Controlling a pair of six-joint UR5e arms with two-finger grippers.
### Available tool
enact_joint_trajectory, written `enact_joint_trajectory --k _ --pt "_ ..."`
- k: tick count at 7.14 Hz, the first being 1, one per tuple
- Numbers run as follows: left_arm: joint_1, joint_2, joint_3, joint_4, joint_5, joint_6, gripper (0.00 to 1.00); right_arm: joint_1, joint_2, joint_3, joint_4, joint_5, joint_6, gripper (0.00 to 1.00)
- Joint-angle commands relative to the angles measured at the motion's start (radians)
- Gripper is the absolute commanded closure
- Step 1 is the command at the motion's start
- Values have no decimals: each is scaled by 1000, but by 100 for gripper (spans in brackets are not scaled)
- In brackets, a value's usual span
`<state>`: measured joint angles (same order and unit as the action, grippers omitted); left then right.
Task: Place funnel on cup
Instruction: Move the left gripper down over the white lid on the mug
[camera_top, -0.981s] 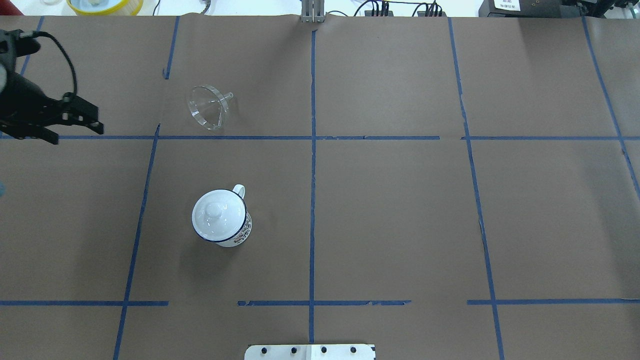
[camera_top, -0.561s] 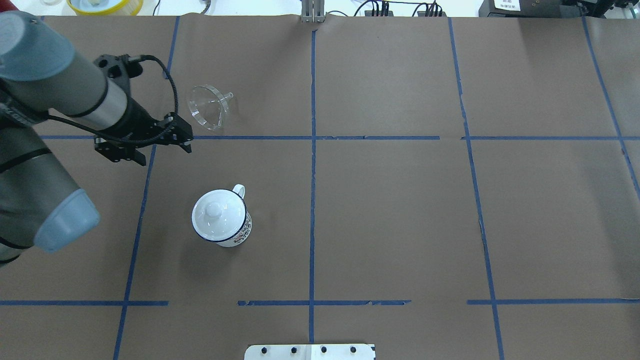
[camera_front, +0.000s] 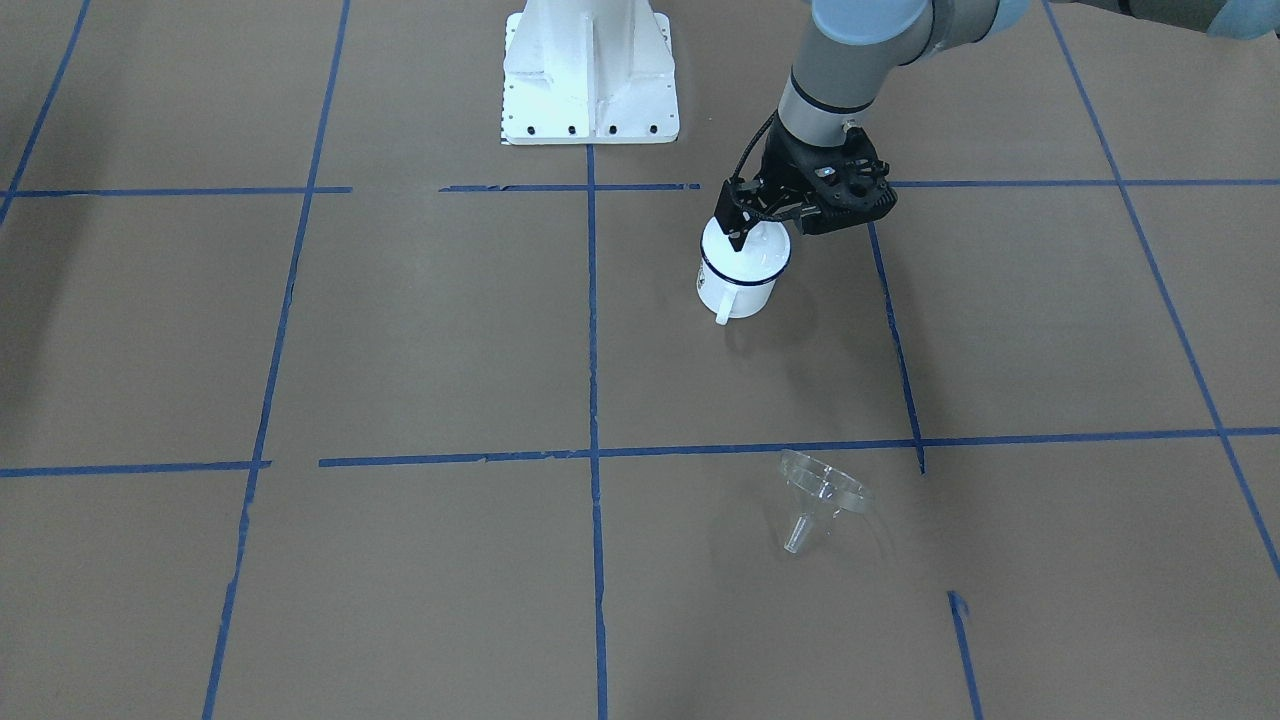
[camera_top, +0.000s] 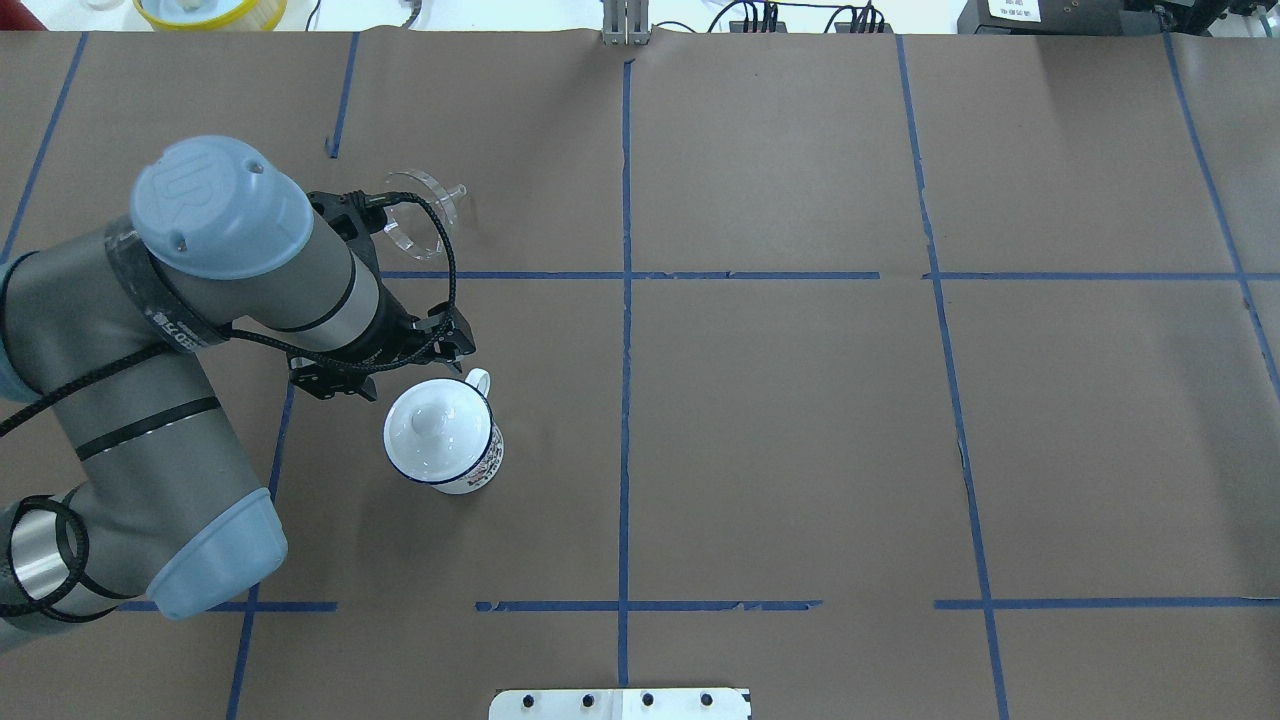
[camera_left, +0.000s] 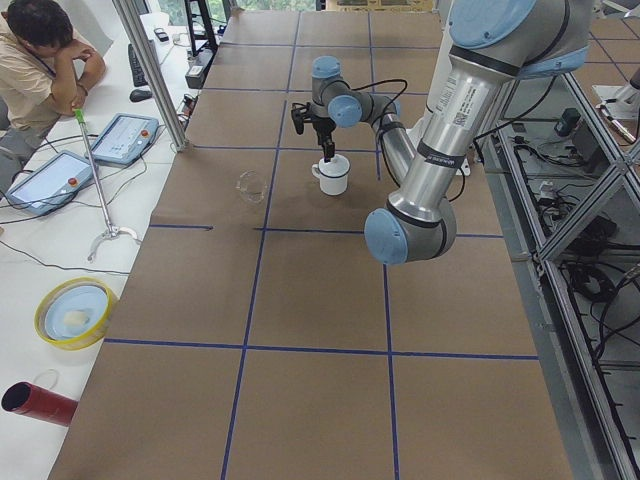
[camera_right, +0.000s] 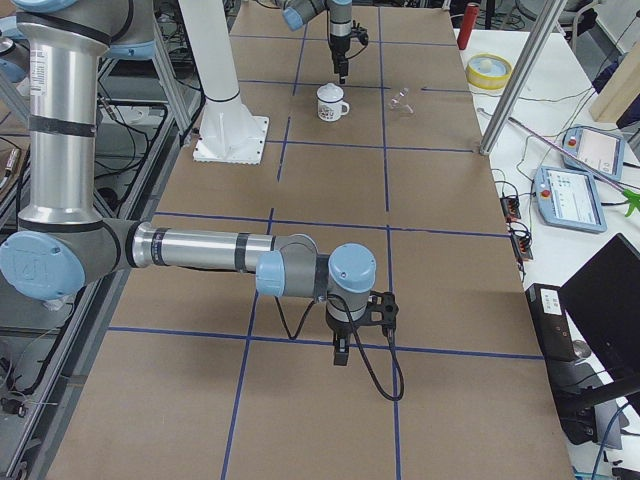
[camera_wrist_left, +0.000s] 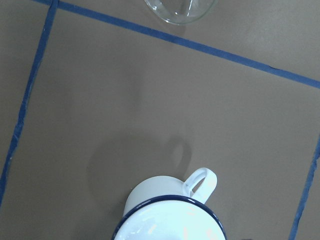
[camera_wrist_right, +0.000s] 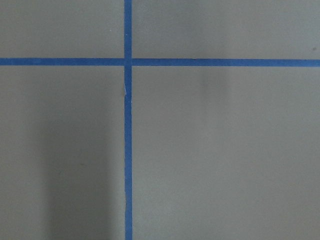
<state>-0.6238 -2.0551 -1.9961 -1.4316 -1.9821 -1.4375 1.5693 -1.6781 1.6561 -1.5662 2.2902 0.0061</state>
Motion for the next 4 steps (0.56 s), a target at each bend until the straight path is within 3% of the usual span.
enact_joint_trajectory --k 1,4 --pt "25 1 7 2 16 -12 12 0 0 1 0 0 0 0" --pt "67 3 5 3 51 -49 13 0 0 -1 0 0 0 0"
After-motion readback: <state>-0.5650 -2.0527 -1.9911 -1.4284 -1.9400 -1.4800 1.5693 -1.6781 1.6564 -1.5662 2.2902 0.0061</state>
